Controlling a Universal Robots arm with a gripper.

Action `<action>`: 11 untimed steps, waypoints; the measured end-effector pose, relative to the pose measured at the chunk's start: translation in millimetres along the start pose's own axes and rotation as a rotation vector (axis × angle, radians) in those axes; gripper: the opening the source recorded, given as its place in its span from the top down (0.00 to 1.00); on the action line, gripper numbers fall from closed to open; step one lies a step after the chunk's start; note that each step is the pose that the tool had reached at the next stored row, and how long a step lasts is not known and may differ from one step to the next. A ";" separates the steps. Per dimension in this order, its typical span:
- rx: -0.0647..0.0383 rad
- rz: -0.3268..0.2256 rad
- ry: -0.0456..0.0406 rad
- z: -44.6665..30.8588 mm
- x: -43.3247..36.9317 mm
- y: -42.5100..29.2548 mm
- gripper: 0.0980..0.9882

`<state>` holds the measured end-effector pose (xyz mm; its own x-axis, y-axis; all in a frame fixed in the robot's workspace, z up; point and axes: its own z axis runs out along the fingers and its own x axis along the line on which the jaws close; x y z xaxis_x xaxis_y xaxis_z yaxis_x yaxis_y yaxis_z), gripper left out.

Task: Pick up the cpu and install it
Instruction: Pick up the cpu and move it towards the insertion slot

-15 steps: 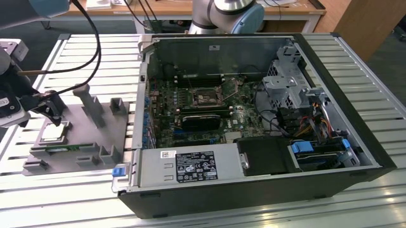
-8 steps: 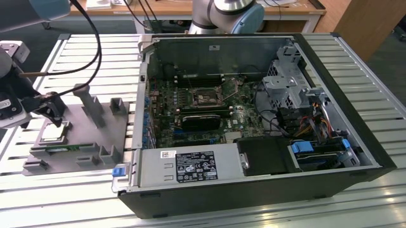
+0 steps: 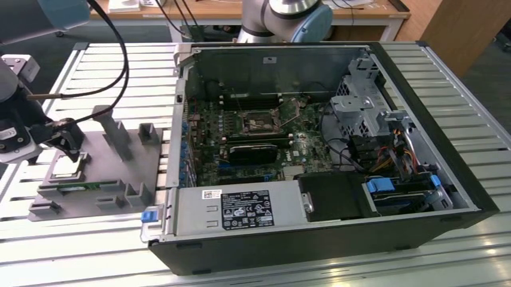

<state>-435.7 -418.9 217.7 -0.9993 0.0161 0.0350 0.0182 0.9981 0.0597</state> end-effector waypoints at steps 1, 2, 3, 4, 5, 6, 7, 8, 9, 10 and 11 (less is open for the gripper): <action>0.000 0.000 0.0010 0.4 0.0 0.0 0.26; 0.000 0.000 0.0012 0.7 0.0 0.0 0.26; 0.000 0.000 0.0013 1.0 0.0 -0.1 0.26; 0.000 0.000 0.0011 1.5 -0.1 -0.1 0.26; 0.000 0.000 0.0011 2.0 -0.1 -0.1 0.26; 0.000 0.000 0.0012 2.5 -0.1 -0.1 0.26; 0.000 0.000 0.0021 2.9 -0.2 -0.1 0.26; 0.000 0.000 0.0030 3.2 -0.1 -0.2 0.26; 0.000 0.000 0.0039 3.5 -0.2 -0.2 0.26; 0.000 0.000 0.0050 3.8 -0.2 -0.2 0.26; 0.000 0.000 0.0063 4.1 -0.3 -0.2 0.26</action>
<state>-435.6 -418.9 213.6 -0.9990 0.0162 0.0413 0.0186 0.9981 0.0595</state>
